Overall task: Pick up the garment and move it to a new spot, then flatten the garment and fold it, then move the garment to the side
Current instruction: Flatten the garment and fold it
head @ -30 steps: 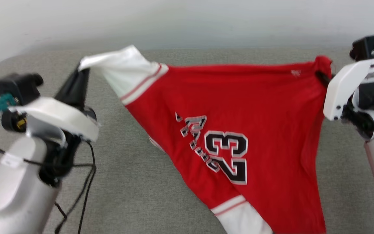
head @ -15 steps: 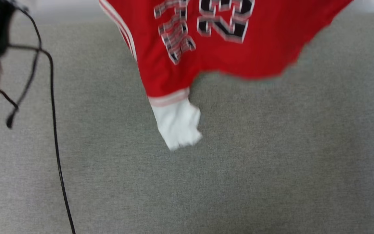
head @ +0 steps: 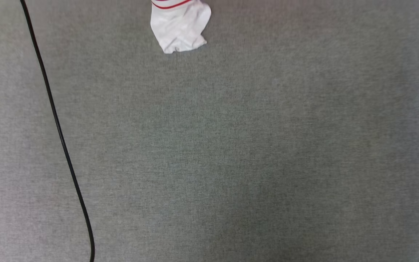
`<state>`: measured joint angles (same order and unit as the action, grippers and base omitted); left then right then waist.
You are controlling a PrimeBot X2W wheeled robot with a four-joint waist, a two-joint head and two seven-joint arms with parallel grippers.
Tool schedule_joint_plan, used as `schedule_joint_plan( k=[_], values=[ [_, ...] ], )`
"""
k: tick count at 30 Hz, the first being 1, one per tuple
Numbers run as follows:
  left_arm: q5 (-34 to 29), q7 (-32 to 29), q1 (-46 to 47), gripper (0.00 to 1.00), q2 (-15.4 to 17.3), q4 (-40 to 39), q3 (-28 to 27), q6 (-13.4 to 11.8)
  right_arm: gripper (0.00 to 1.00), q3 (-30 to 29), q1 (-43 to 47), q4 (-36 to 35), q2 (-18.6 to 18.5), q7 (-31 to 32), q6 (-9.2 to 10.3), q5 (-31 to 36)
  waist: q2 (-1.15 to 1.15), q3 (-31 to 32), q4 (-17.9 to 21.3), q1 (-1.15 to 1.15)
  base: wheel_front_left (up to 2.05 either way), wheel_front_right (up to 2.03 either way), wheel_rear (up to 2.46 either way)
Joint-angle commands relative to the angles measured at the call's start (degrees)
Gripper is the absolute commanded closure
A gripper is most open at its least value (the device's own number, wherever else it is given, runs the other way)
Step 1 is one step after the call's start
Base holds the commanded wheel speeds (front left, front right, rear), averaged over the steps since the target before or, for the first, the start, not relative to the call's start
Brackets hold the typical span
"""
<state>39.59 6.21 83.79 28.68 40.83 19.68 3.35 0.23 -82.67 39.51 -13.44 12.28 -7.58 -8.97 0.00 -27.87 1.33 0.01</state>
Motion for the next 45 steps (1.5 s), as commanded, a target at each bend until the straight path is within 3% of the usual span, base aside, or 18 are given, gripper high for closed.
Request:
schedule_joint_plan(
  k=[1,12,18,24,36,45],
  values=[
    [0.2,0.6,0.8,1.00,0.6,0.8,-0.4,-0.1,1.00,-0.2,-0.6,0.6,-0.4,-0.6,0.16,0.2,0.00,-1.7,-0.3,-0.01,0.00,0.00,0.00],
    [3.4,4.5,-2.4,1.00,-2.9,12.7,0.7,3.4,1.00,1.1,1.0,11.0,2.6,-5.1,0.15,-1.6,0.00,-6.2,-1.1,-0.01,0.00,0.00,0.00],
    [6.1,6.2,-10.1,1.00,-5.3,17.0,2.1,4.1,1.00,3.9,7.6,16.4,3.6,-8.6,0.14,-4.2,0.00,-2.8,-1.4,-0.01,0.00,0.00,0.00],
    [10.6,7.3,-23.1,1.00,-6.7,15.4,4.3,4.2,1.00,7.6,18.5,18.6,3.2,-12.2,0.13,-8.5,0.00,3.0,-1.9,-0.01,0.00,0.00,0.00],
    [15.2,9.0,-49.6,1.00,-5.9,9.7,4.2,3.8,1.00,13.0,44.3,13.4,-2.1,-15.2,0.18,-19.1,0.00,16.1,-4.1,-0.01,0.00,0.00,0.00],
    [16.4,9.1,-68.3,1.00,-4.1,0.1,2.0,-1.5,1.00,12.9,64.1,3.5,-5.1,-13.6,0.32,-23.4,0.00,24.7,-4.1,-0.01,0.00,0.00,0.00]
  ],
)
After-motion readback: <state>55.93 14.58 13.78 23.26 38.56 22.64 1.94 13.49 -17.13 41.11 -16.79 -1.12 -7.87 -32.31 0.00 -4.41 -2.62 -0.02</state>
